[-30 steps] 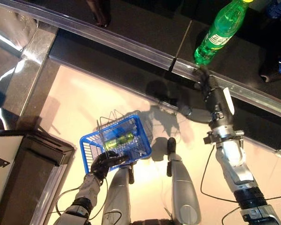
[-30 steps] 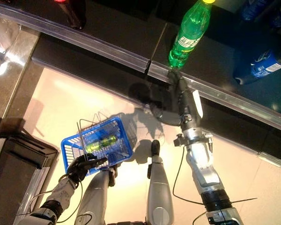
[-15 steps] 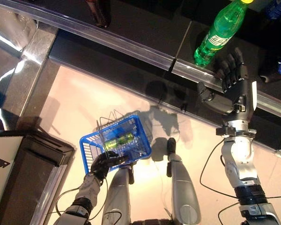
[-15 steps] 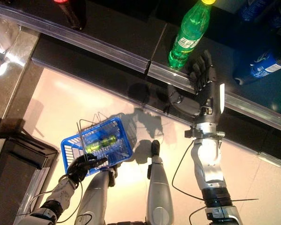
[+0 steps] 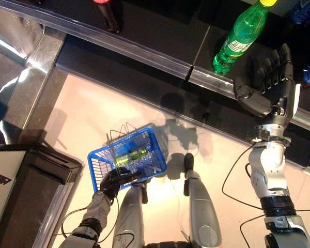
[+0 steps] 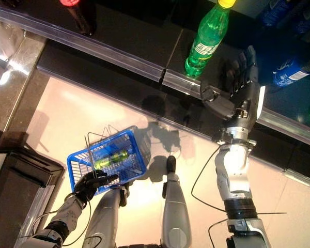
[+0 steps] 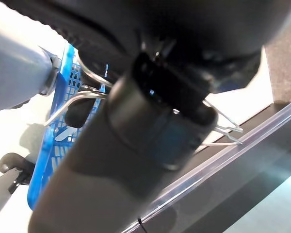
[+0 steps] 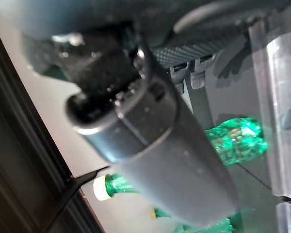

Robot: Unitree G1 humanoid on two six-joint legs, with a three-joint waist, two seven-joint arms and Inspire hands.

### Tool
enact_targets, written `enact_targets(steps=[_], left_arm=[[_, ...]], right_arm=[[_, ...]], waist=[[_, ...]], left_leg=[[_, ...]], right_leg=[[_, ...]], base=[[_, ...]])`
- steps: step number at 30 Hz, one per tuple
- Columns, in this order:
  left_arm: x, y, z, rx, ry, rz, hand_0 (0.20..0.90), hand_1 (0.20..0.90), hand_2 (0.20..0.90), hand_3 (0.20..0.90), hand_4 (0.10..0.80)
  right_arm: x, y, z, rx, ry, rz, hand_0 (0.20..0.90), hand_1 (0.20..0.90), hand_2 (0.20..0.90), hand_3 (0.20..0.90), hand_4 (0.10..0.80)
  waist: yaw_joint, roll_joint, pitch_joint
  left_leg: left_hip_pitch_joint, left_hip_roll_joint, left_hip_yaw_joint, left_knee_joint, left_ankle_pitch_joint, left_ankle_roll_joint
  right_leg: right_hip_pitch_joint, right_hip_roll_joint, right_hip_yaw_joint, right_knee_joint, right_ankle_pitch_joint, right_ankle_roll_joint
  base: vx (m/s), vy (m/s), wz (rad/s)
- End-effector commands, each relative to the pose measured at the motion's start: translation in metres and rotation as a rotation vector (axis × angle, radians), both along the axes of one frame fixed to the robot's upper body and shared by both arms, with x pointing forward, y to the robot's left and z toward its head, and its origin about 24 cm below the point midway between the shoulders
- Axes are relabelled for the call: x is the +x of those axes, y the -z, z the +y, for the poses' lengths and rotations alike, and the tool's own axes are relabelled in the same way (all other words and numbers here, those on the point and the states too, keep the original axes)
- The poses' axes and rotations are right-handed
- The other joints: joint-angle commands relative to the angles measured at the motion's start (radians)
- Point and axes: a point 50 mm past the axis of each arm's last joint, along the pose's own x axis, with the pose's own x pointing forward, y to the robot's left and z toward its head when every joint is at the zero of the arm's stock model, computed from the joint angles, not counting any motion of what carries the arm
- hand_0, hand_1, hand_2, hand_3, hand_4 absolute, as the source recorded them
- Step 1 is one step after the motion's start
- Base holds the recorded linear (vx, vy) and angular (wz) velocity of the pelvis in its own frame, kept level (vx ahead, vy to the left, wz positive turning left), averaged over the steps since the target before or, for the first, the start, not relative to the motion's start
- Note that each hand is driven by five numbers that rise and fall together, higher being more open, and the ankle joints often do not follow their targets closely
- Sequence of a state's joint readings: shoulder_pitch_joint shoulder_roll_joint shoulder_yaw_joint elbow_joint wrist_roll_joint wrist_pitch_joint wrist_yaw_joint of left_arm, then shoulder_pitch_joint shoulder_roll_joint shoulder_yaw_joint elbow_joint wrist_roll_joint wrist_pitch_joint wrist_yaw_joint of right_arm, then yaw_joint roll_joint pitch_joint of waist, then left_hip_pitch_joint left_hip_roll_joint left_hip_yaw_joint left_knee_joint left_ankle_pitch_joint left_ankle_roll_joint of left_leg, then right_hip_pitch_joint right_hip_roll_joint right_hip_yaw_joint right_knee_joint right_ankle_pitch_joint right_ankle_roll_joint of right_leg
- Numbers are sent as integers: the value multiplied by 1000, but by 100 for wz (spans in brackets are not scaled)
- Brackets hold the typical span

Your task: Pick up the drink and place into the basket.

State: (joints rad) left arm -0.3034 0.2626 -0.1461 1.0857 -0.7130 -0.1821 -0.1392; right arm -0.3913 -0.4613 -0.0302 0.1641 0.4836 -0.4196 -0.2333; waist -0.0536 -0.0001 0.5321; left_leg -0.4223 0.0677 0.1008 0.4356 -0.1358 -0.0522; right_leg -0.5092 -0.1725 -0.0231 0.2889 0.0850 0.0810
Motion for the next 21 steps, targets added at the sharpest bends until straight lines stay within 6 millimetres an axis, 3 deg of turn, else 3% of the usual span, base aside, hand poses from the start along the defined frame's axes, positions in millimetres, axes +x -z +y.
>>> enact_targets(steps=[1,21], left_arm=[[-8,-15,40,77,-56,-84,300,300,300,200,100],[1,-21,43,119,18,-61,300,300,300,200,100]], right_arm=[[-13,-62,-20,-16,35,-254,900,900,900,900,800],[22,-91,-42,-74,100,-144,900,900,900,900,800]], waist=[[28,-10,-20],[79,-7,-29]], left_leg=[[-31,3,-88,-41,85,25],[-27,-2,-107,-28,68,28]], right_leg=[[68,-43,-39,81,-93,15],[78,-43,-58,88,-99,23]], base=[[14,-31,1],[3,-10,3]])
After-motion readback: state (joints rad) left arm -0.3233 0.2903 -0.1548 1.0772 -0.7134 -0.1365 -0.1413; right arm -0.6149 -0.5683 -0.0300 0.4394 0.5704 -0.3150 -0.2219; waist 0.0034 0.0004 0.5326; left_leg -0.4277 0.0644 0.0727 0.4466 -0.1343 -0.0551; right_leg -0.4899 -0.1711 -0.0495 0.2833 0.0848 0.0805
